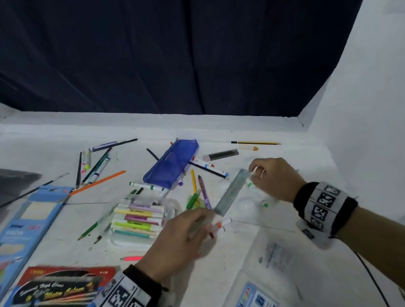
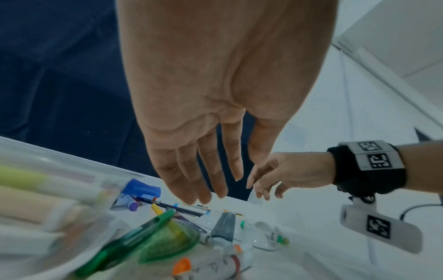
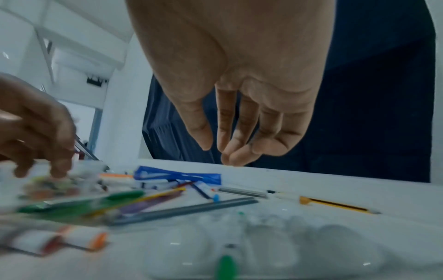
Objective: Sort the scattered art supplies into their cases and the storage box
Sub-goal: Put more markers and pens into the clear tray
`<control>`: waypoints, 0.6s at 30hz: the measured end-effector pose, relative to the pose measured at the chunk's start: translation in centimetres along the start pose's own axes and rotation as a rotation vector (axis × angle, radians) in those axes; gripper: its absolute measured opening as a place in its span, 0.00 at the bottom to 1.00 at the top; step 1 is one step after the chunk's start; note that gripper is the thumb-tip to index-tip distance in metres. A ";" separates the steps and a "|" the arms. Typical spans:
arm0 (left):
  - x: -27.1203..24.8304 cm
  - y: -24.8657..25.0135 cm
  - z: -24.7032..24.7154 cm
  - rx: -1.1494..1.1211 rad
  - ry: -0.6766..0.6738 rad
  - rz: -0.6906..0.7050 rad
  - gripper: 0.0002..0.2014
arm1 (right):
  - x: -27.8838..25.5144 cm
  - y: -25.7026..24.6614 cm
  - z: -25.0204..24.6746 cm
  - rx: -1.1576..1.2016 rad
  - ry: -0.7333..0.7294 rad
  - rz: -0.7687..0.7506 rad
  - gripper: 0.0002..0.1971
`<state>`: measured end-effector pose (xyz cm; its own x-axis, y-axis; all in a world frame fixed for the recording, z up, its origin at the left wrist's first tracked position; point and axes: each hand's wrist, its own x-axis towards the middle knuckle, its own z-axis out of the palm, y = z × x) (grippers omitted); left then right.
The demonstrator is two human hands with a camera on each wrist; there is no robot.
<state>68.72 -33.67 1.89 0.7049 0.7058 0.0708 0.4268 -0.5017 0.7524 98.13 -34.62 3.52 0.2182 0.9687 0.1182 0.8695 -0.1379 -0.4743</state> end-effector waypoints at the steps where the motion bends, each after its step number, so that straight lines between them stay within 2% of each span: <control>1: 0.7 -0.1 0.4 0.003 -0.022 -0.030 0.10 | 1.5 1.1 -0.2 -0.036 -0.033 0.007 0.08; 5: 2.4 -0.3 1.4 0.084 -0.104 -0.128 0.14 | 7.1 4.1 -0.4 -0.210 -0.143 0.010 0.15; 8: 2.8 -0.1 0.9 0.063 -0.081 -0.168 0.13 | 10.0 4.9 -0.1 -0.286 -0.229 0.037 0.18; 14: 2.9 0.0 0.5 0.016 -0.032 -0.226 0.14 | 13.5 5.7 0.8 -0.431 -0.363 -0.008 0.14; 18: 3.1 0.0 0.8 0.032 -0.027 -0.233 0.15 | 14.1 5.7 1.2 -0.486 -0.331 -0.009 0.14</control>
<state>71.33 -31.90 1.58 0.5997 0.7911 -0.1204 0.5972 -0.3424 0.7253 105.66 -21.46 1.41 0.1277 0.9723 -0.1957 0.9911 -0.1324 -0.0107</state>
